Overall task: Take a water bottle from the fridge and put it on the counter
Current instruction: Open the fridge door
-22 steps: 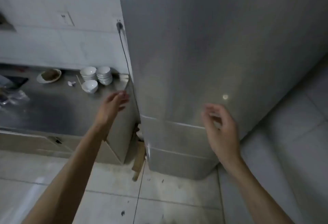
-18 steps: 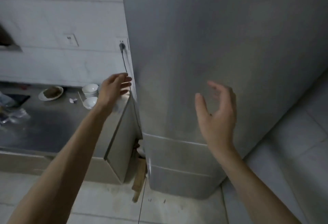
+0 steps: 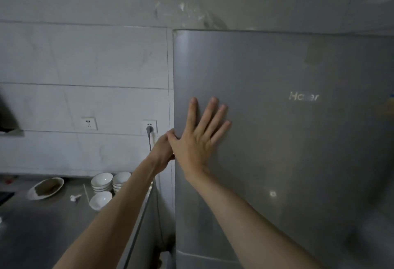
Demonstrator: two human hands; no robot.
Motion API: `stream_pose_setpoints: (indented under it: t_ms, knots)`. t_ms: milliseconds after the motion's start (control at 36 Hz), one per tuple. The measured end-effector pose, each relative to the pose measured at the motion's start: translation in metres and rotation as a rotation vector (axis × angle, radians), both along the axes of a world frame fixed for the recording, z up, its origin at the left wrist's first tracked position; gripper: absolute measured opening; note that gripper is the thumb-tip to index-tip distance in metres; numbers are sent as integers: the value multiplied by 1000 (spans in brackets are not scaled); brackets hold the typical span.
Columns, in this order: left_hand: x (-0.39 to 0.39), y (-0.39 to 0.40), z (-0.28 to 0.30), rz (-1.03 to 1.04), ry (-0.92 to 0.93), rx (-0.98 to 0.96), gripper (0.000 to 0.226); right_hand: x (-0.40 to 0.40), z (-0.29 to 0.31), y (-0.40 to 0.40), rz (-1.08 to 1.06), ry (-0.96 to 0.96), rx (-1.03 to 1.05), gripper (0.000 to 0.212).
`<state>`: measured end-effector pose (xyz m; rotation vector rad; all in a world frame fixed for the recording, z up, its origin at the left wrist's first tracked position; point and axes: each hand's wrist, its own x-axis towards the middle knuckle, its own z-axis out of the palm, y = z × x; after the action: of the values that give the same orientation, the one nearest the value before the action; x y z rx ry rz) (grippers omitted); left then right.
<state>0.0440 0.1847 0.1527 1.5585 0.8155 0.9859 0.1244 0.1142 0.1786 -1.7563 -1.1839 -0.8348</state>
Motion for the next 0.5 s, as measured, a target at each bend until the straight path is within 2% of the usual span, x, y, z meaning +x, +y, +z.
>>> stream_pose_setpoints:
  t_ms: [167,361,500]
  knots:
    - [-2,8,-5,36,-34,26,28,-10,1,16,-63,63,-9,132]
    - [1,6,-5,28,-81,-10,24,-22,6,17,-135,107,-70,120]
    - [-7,-5,-10,-24,-107,-85,27,-48,6,-15,-95,130,-10,108]
